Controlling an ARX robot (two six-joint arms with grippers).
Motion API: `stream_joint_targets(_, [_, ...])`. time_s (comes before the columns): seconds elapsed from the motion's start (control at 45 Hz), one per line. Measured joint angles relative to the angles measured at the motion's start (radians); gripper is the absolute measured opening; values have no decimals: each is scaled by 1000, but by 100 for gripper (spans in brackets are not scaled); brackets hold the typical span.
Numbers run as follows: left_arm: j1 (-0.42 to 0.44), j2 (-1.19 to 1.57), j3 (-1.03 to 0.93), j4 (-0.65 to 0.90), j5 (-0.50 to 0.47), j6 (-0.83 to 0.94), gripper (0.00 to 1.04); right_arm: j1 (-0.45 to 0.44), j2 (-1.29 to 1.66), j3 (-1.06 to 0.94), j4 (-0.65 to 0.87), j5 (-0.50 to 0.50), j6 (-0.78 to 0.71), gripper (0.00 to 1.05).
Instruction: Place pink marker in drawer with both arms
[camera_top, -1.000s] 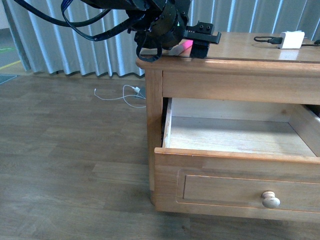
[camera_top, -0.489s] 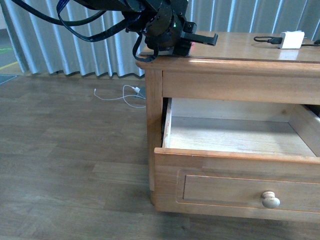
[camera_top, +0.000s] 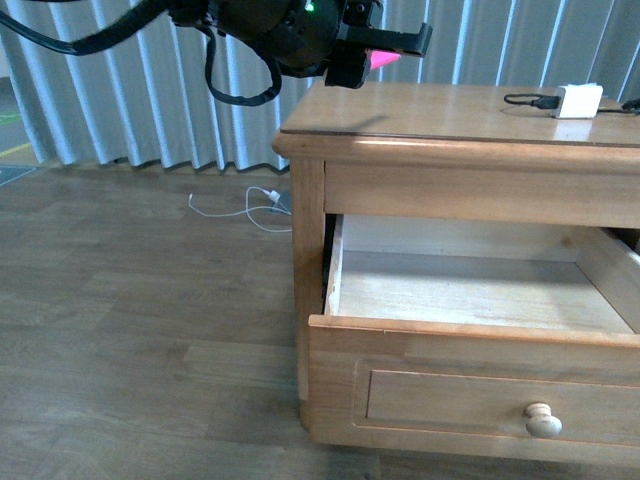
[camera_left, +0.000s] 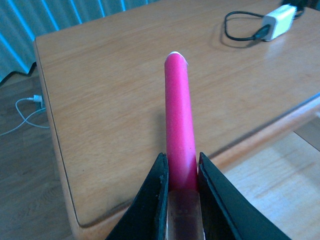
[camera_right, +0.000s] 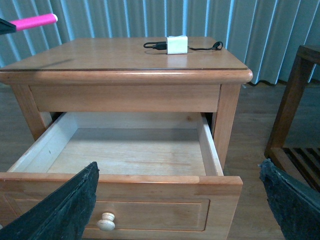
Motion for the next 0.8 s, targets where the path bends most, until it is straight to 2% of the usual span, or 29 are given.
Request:
stream_joint_targets(0.178, [-36, -154, -206, 30, 58, 62, 14, 0, 0, 0, 0, 0, 0, 96])
stream_joint_targets(0.356, [-68, -187, -314, 64, 88, 80, 14, 0, 0, 0, 0, 0, 0, 96])
stream_joint_targets(0.6, [-95, -131, -343, 97, 64, 79, 14, 0, 0, 0, 0, 0, 0, 96])
stream_joint_targets(0.8, [-117, 30, -293, 130, 31, 21, 14, 0, 0, 0, 0, 0, 0, 96])
